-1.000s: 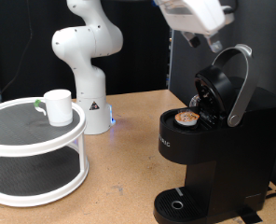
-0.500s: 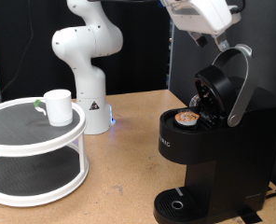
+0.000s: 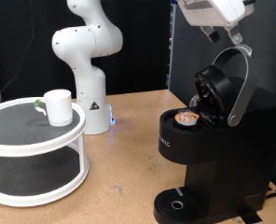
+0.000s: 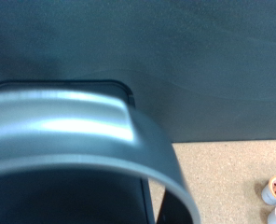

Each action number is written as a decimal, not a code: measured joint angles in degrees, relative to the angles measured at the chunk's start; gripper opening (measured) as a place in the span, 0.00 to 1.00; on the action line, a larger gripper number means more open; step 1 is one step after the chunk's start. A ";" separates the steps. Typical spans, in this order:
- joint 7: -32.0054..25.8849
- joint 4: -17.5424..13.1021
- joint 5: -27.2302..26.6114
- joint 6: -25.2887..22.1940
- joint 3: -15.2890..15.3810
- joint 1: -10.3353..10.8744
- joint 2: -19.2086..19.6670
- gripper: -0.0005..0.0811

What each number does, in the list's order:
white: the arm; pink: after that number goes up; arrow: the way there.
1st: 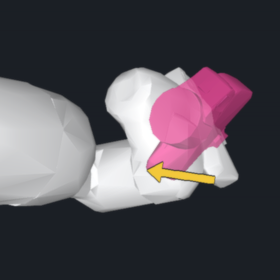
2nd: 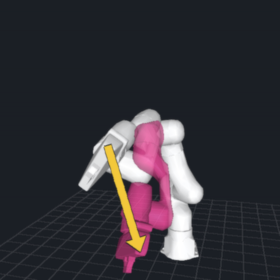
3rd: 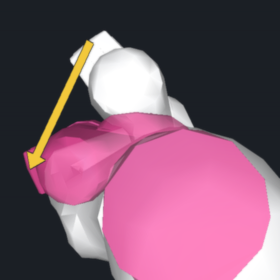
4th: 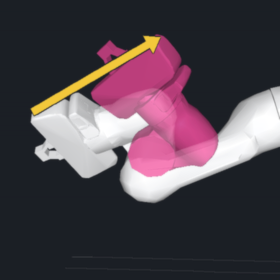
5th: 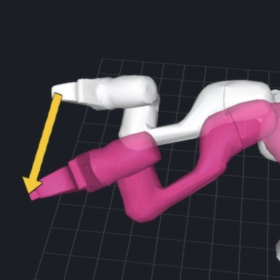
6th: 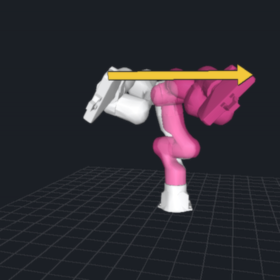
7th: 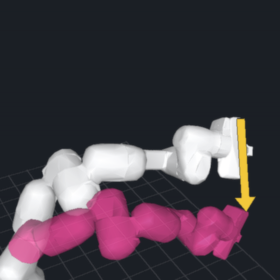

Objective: Make a cup of coffee with the keurig machine

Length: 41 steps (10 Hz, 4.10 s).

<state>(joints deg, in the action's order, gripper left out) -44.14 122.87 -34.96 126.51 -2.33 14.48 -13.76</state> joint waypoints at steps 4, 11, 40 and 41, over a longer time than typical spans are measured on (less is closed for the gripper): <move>1.80 -0.09 0.09 2.64 3.53 0.29 0.11 0.63; 6.39 -0.16 2.38 4.69 7.98 0.31 1.27 0.02; -12.13 10.46 9.46 -0.34 -1.19 -6.82 -1.72 0.02; -13.68 11.42 9.59 0.31 -1.65 -7.22 -1.75 0.02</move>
<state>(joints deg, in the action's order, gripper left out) -57.83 134.29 -25.36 126.82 -3.98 7.25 -15.52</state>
